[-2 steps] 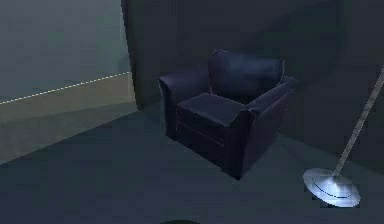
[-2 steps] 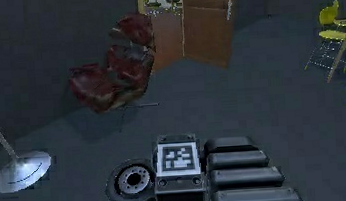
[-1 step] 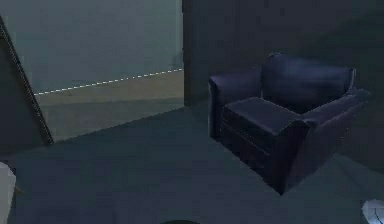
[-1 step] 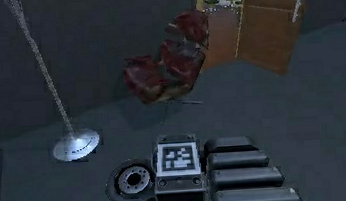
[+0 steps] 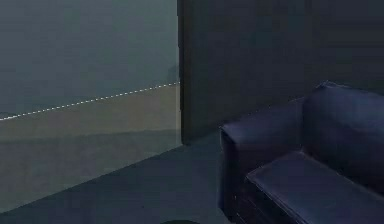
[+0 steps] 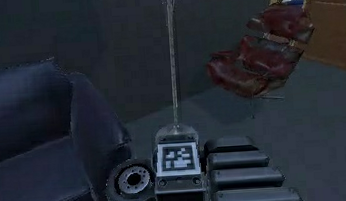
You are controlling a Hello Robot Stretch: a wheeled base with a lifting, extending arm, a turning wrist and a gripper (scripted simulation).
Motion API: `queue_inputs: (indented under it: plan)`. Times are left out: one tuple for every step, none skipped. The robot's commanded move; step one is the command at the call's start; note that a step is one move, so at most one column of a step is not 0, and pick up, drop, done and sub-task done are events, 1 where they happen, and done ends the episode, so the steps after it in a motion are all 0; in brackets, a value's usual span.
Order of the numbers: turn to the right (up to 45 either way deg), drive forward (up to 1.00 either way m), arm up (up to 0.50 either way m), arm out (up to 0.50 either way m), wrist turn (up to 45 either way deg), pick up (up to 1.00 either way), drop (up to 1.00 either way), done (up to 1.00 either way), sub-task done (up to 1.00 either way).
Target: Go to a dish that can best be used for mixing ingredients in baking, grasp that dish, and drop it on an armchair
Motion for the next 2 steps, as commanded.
queue_inputs:
  plan:
    - [-6.0, 0.0, 0.0, 0.0, 0.0, 0.0, 0.0, 0.0, 0.0]
    - [0.0, 0.3, 0.0, 0.0, 0.0, 0.0, 0.0, 0.0, 0.0]
